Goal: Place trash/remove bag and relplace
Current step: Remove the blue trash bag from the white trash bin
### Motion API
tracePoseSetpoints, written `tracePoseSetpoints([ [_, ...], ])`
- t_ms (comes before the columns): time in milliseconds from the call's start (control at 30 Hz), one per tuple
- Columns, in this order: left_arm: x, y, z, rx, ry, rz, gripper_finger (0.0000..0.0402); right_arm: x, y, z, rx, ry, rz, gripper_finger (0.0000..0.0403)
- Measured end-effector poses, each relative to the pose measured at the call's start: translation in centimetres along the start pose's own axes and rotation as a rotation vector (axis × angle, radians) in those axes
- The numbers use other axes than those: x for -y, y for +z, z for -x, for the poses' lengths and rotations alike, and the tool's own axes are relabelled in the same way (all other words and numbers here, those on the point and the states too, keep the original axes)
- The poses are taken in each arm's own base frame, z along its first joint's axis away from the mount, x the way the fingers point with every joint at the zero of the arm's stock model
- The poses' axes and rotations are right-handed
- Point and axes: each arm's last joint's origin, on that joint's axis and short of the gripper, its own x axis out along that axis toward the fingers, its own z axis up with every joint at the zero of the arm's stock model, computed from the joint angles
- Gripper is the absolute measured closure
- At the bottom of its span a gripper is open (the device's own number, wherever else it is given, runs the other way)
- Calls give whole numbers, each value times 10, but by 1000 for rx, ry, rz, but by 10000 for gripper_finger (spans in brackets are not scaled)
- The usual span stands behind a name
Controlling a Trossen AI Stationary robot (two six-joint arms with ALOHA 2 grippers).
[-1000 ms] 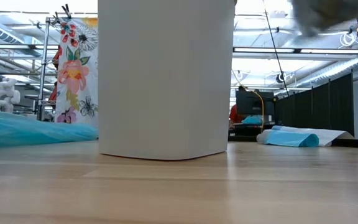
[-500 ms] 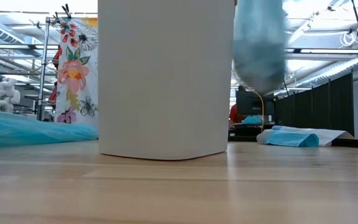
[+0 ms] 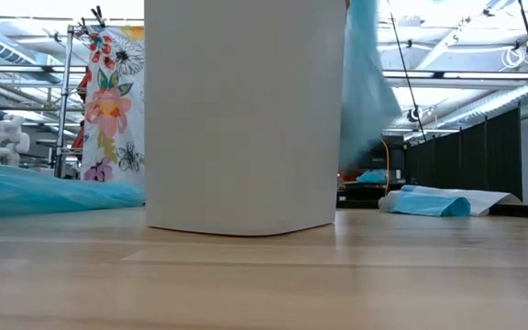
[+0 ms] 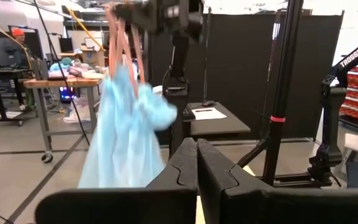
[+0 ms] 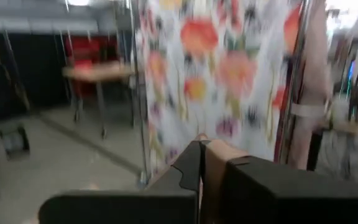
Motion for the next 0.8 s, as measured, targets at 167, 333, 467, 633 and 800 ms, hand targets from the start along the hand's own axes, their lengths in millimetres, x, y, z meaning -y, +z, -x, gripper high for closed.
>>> tracePoseSetpoints([
  [167, 0, 0, 0, -2, 1, 3, 402, 0, -46, -6, -287, -83, -2, 403],
  [333, 0, -2, 0, -23, 7, 15, 401, -14, -106, -15, -578, -134, 47, 403],
  [467, -2, -4, 0, -37, 56, 24, 402, -30, -158, -27, -737, -104, 116, 403],
  [633, -2, -4, 0, -36, 70, 81, 401, -23, -230, -37, -939, -189, 174, 403],
  [800, 0, -4, -1, -37, 60, 134, 401, 4, -274, -48, -973, -126, 70, 403],
])
